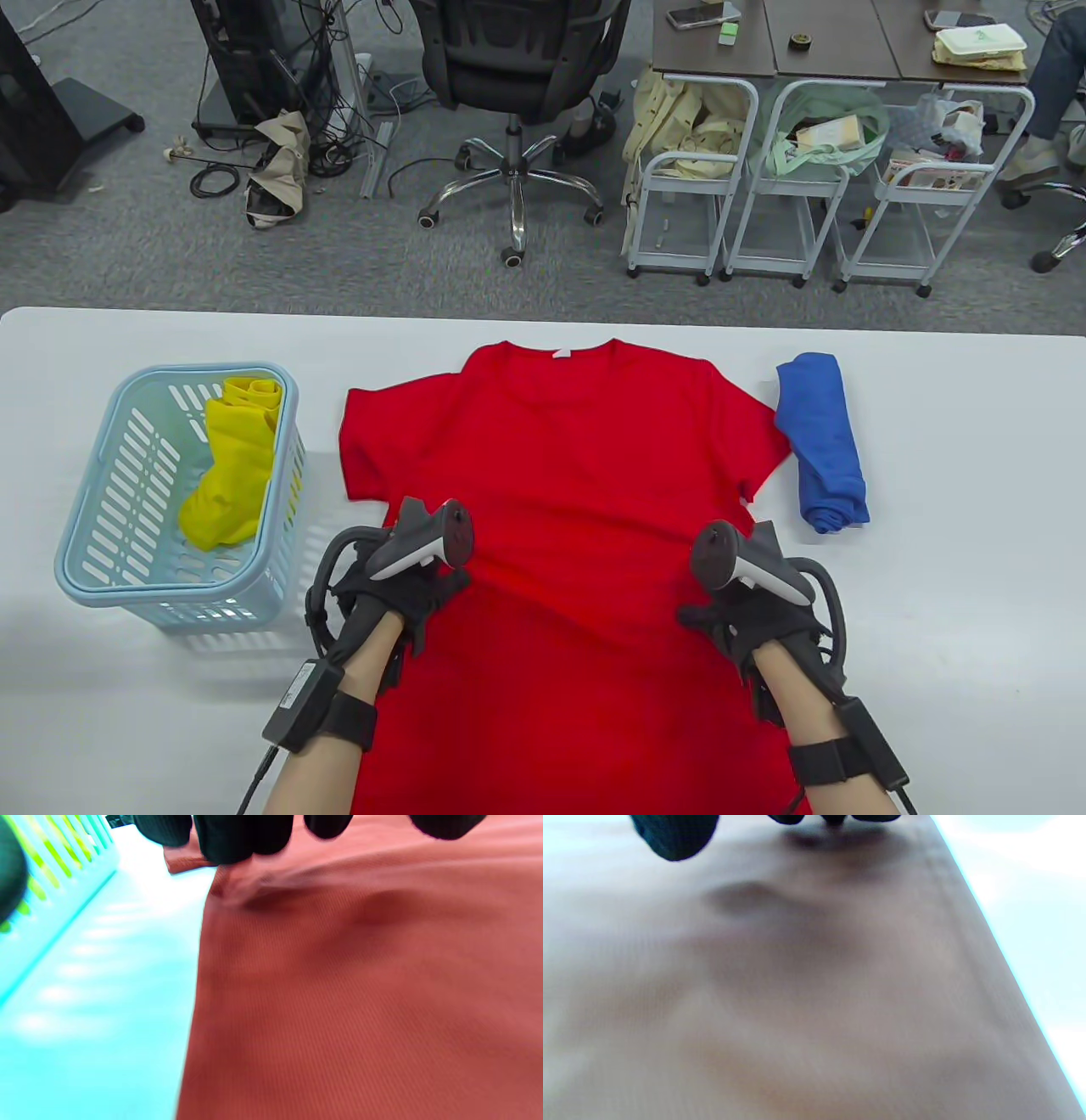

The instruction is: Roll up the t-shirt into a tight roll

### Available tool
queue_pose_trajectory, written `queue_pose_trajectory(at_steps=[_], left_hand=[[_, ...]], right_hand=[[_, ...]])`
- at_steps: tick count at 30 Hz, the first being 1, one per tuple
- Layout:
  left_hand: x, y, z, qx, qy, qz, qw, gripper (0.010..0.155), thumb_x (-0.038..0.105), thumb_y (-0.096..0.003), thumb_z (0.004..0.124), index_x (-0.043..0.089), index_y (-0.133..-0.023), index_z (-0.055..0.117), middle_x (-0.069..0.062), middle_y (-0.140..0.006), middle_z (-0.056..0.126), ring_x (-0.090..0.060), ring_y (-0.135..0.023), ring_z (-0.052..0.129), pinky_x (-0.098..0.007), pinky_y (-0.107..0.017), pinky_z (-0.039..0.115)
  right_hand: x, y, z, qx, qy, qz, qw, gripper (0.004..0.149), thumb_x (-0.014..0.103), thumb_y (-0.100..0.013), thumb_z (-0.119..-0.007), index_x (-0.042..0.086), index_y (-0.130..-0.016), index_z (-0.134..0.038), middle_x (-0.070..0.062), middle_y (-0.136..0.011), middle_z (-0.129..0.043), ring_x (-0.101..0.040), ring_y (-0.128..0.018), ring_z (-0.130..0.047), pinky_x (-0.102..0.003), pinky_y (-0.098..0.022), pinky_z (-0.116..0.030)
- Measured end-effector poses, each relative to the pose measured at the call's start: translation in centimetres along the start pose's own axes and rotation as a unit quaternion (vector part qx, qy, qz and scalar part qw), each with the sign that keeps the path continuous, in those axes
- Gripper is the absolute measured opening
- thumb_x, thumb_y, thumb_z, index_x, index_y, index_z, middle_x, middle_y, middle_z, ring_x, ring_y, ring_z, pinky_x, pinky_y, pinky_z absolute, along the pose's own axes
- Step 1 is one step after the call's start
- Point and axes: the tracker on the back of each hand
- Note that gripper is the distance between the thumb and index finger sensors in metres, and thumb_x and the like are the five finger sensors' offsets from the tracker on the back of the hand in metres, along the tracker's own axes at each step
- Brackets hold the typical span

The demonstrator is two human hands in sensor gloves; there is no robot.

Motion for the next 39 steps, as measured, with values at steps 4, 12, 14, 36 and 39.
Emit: queue_pose_trajectory(at_steps=[4,12,14,36,39], left_hand=[[-0.6,-2.8,1.2,-0.055,0.033,-0.011,0.998,0.080,0.069,-0.0504,0.038,0.034,-0.113,0.002,-0.013,-0.124,0.005,-0.047,-0.114,0.021,-0.065,-0.081,0.036],[-2.3,-5.8,2.2,-0.117,0.102,-0.008,0.988,0.086,0.075,-0.0448,0.039,0.037,-0.104,-0.010,-0.008,-0.113,-0.017,-0.047,-0.106,-0.001,-0.067,-0.077,0.018],[-2.2,-6.3,1.9,-0.120,0.104,-0.014,0.987,0.085,0.075,-0.0445,0.039,0.038,-0.104,-0.011,-0.008,-0.112,-0.017,-0.047,-0.106,-0.001,-0.067,-0.077,0.019],[-1.6,-6.0,2.6,-0.077,0.096,0.005,0.992,0.082,0.072,-0.0437,0.034,0.037,-0.105,-0.008,-0.007,-0.113,-0.015,-0.045,-0.106,-0.001,-0.067,-0.077,0.017],[-1.5,-5.8,2.7,-0.082,0.095,0.004,0.992,0.082,0.072,-0.0437,0.033,0.037,-0.104,-0.009,-0.008,-0.113,-0.015,-0.045,-0.106,-0.002,-0.067,-0.076,0.017]], right_hand=[[0.3,-1.9,0.4,-0.007,-0.008,-0.011,1.000,0.080,0.051,-0.059,-0.063,0.021,-0.116,-0.015,-0.013,-0.119,-0.006,-0.044,-0.112,-0.015,-0.059,-0.076,-0.029],[-1.1,-6.8,1.1,0.090,-0.049,-0.046,0.994,0.082,0.051,-0.058,-0.063,0.025,-0.111,-0.007,-0.009,-0.113,0.002,-0.037,-0.106,0.000,-0.057,-0.076,-0.021],[-1.4,-7.4,1.5,0.094,-0.060,-0.052,0.992,0.083,0.051,-0.057,-0.064,0.026,-0.111,-0.006,-0.008,-0.113,0.003,-0.037,-0.106,0.001,-0.056,-0.076,-0.021],[-0.4,-6.4,2.2,0.064,0.055,-0.080,0.993,0.086,0.056,-0.052,-0.069,0.023,-0.114,-0.018,-0.012,-0.119,-0.014,-0.041,-0.110,-0.026,-0.054,-0.074,-0.042],[-0.3,-6.2,2.2,0.064,0.059,-0.082,0.993,0.087,0.056,-0.052,-0.070,0.022,-0.114,-0.019,-0.012,-0.119,-0.015,-0.041,-0.111,-0.028,-0.056,-0.075,-0.040]])
Point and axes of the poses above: the tracker on the back of each hand, its own x axis roughly to the thumb side, its own y axis roughly from the fingertips to the wrist, z = x × y
